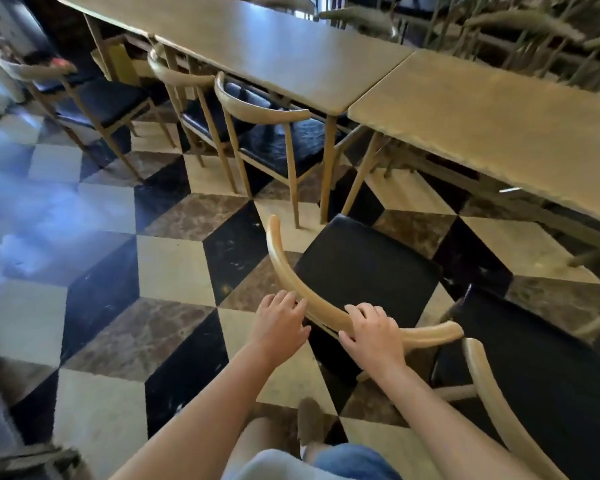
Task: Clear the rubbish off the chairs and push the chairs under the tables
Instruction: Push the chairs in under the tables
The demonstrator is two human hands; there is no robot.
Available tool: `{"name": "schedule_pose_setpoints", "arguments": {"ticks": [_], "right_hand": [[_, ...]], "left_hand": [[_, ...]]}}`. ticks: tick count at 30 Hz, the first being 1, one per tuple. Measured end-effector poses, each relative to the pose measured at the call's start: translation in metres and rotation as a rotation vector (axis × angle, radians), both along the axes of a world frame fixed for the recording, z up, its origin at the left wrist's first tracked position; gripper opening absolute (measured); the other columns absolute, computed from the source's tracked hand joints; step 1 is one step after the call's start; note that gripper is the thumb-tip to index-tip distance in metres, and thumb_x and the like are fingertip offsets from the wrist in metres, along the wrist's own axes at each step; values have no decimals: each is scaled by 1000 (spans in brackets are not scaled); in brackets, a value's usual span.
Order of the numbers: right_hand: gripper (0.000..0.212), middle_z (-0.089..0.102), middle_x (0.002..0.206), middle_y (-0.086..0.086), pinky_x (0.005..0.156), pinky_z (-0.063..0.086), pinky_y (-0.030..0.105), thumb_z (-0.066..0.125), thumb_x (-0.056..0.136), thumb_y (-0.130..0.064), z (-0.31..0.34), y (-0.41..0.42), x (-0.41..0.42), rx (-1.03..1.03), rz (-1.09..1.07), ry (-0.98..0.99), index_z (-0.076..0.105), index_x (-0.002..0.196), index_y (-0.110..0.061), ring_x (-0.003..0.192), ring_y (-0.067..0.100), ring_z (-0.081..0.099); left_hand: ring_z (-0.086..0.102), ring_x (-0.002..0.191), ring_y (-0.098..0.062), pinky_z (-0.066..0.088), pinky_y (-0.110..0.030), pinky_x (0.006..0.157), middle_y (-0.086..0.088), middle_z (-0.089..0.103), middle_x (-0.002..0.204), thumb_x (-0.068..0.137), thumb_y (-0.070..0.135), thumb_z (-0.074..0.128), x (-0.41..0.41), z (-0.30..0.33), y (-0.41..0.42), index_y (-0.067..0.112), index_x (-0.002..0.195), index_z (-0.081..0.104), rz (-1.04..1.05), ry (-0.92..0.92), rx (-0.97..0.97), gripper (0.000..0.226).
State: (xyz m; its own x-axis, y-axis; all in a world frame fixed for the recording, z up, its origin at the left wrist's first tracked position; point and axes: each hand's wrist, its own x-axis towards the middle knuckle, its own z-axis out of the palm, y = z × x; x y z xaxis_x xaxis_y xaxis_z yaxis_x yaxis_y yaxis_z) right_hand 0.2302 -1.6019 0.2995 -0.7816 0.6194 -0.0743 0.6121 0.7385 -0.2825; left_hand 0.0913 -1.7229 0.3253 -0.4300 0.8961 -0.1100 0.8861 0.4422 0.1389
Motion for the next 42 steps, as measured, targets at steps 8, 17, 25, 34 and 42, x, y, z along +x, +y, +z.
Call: {"name": "schedule_pose_setpoints", "arguments": {"ticks": [8,17,25,34,42], "right_hand": [[48,59,119,-3,93,45,33,60,85,-45,-10,-2,-11,-55,-160,-105,49,128,-25,108,15,53],[34,61,104,-3,83,50,31,65,83,-41,-14,6,-23,-80,-248,-177,58,111,-22,96,15,54],[26,62,101,-4,82,51,28,63,85,-38,-13,18,-32,-136,-273,-181,61,106,-22,94,12,54],[33,62,107,0,84,48,25,62,87,-38,-15,67,-46,-101,-315,-165,59,113,-19,99,14,54],[34,64,108,-1,84,49,23,61,87,-40,-21,150,-46,-69,-275,-143,60,113,-20,99,13,55]], "left_hand": [[36,134,-23,24,-46,113,-2,46,141,88,35,60,-32,-20,47,23,136,40,-260,-32,-137,54],[50,123,-15,28,-40,110,6,60,126,90,32,57,-78,-37,72,27,123,57,-412,-113,-217,33],[48,125,-10,28,-37,111,10,61,127,89,43,55,-99,-46,82,30,125,56,-482,-193,-202,38],[52,117,-12,37,-30,100,10,63,122,90,47,50,-112,-45,145,30,124,57,-512,-137,-250,38],[57,112,-10,47,-31,94,12,66,116,87,50,54,-114,-49,221,33,121,58,-467,-128,-198,38]]}}
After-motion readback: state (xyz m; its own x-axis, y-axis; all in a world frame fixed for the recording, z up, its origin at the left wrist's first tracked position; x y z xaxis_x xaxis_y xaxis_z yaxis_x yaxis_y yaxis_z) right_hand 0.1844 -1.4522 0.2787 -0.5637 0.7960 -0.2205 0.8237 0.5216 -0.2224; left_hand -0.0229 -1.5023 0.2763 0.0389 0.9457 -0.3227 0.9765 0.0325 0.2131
